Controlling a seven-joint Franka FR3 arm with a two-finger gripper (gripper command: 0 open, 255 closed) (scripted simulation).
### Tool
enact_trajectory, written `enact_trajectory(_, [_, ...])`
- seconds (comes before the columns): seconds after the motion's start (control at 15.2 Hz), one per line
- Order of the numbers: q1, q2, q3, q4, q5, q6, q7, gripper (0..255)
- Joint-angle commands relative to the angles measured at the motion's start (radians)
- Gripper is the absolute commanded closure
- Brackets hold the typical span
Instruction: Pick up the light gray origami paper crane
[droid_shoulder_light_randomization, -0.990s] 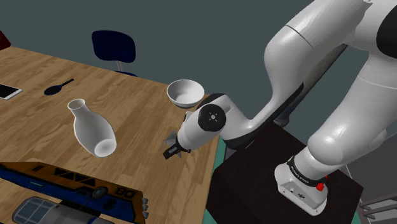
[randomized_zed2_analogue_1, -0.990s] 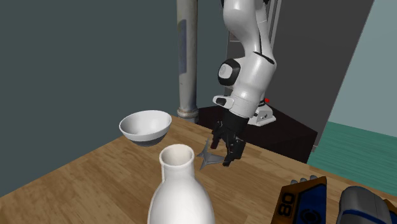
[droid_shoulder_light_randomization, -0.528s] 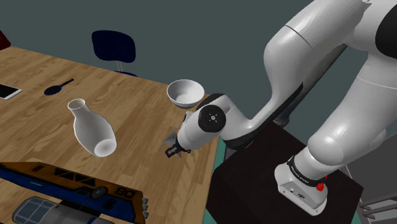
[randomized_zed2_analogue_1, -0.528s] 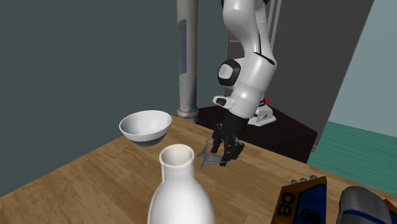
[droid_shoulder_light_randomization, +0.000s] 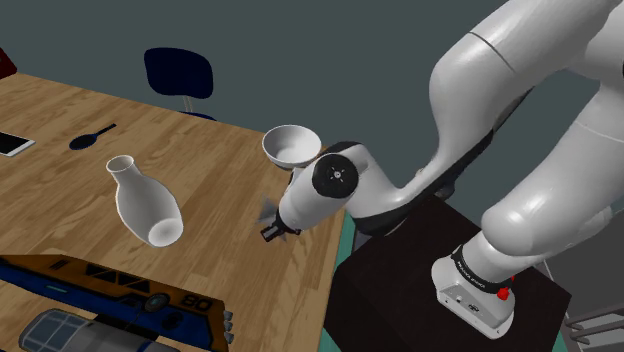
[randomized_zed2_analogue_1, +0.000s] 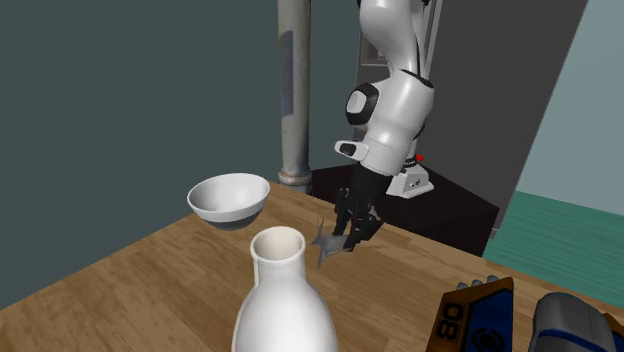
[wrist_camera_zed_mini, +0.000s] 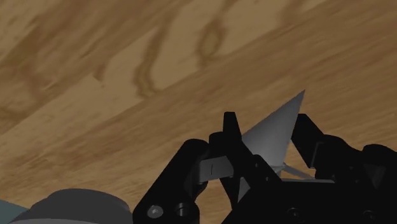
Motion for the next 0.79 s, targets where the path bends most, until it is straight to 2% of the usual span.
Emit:
enact_trajectory(0.0, [-0.047,-0.045,0.053,-0.011,0.085,0.013,-0.061,255])
enact_trajectory(0.13, [-0.112,-0.110,0.124,-0.023,0.206,0.034,-0.150,255])
enact_trajectory(0.2, [-0.150,-0.157,0.166,-0.032,0.296,0.052,-0.215,255])
enact_trajectory(0.26, [-0.168,-0.220,0.193,-0.044,0.426,0.075,-0.310,255])
enact_trajectory(0.33, [-0.142,-0.275,0.177,-0.052,0.549,0.087,-0.400,255])
enact_trajectory(0.4, [-0.095,-0.307,0.137,-0.055,0.624,0.085,-0.457,255])
enact_trajectory(0.46, [-0.028,-0.319,0.072,-0.054,0.655,0.075,-0.482,255])
enact_trajectory(0.59, [0.044,-0.355,0.008,-0.052,0.737,0.056,-0.548,255])
enact_trajectory(0.73, [0.050,-0.357,0.002,-0.051,0.741,0.054,-0.551,255])
